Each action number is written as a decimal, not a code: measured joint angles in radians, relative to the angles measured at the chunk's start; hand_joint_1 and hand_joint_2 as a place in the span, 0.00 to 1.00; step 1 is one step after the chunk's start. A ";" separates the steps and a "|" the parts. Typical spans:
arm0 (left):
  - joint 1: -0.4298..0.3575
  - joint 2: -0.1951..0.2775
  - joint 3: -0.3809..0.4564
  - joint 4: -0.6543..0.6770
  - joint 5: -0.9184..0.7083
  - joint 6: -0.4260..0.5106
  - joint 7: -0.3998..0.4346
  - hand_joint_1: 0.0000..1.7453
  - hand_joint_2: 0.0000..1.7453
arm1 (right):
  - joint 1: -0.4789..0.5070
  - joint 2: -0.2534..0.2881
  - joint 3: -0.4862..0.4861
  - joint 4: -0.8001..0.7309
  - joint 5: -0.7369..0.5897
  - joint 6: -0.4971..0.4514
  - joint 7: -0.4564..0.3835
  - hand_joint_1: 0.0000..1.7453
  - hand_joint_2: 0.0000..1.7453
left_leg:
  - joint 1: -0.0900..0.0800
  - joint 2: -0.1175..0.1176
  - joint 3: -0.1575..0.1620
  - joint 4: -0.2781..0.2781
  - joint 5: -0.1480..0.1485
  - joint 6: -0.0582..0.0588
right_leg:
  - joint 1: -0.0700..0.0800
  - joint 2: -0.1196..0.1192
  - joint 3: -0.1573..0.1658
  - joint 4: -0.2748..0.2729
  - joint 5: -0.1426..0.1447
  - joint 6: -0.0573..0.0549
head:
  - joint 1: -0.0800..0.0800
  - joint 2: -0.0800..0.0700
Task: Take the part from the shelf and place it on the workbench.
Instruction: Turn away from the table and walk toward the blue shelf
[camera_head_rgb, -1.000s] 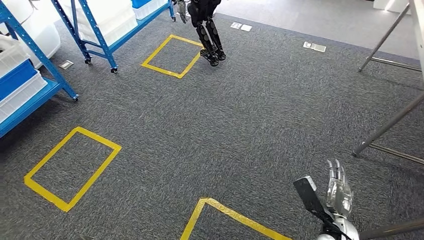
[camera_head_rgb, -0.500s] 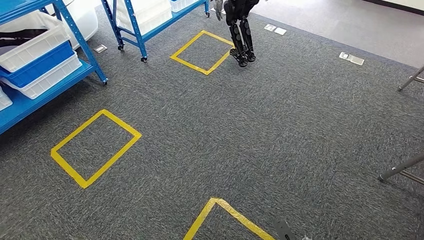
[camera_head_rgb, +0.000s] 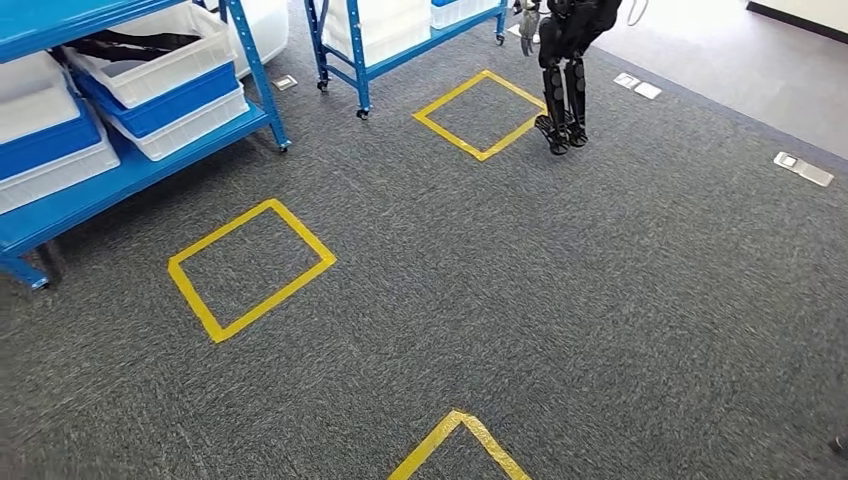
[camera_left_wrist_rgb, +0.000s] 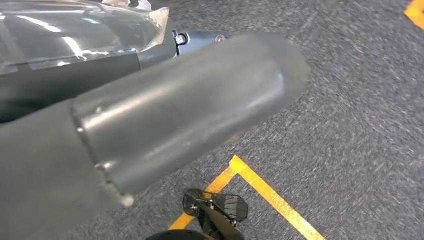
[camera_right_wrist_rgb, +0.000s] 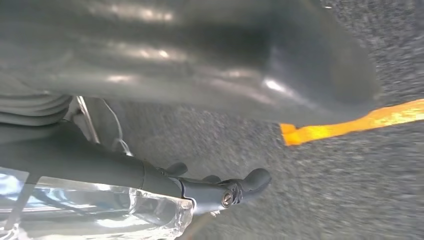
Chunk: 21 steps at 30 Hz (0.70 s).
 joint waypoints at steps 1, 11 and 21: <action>0.003 0.000 -0.001 -0.002 0.000 0.000 0.000 0.00 0.00 | -0.001 0.001 0.000 0.003 0.000 0.000 0.000 0.00 0.00 | -0.001 -0.009 -0.001 0.000 -0.001 -0.006 | 0.002 0.003 0.004 -0.012 0.004 -0.010 | 0.000 0.000; 0.036 -0.001 -0.032 -0.027 0.004 0.057 0.041 0.00 0.00 | 0.009 0.012 -0.002 0.019 0.020 0.072 0.042 0.00 0.00 | 0.009 0.123 -0.131 0.274 -0.129 -0.041 | 0.006 -0.123 0.017 -0.017 0.002 -0.068 | -0.012 0.000; 0.117 -0.002 -0.107 -0.103 0.105 0.097 0.039 0.00 0.00 | 0.023 0.061 -0.001 0.027 0.020 0.142 0.067 0.00 0.00 | 0.003 0.157 0.021 -0.009 -0.017 0.005 | 0.020 -0.144 0.037 0.038 -0.063 -0.036 | -0.007 0.000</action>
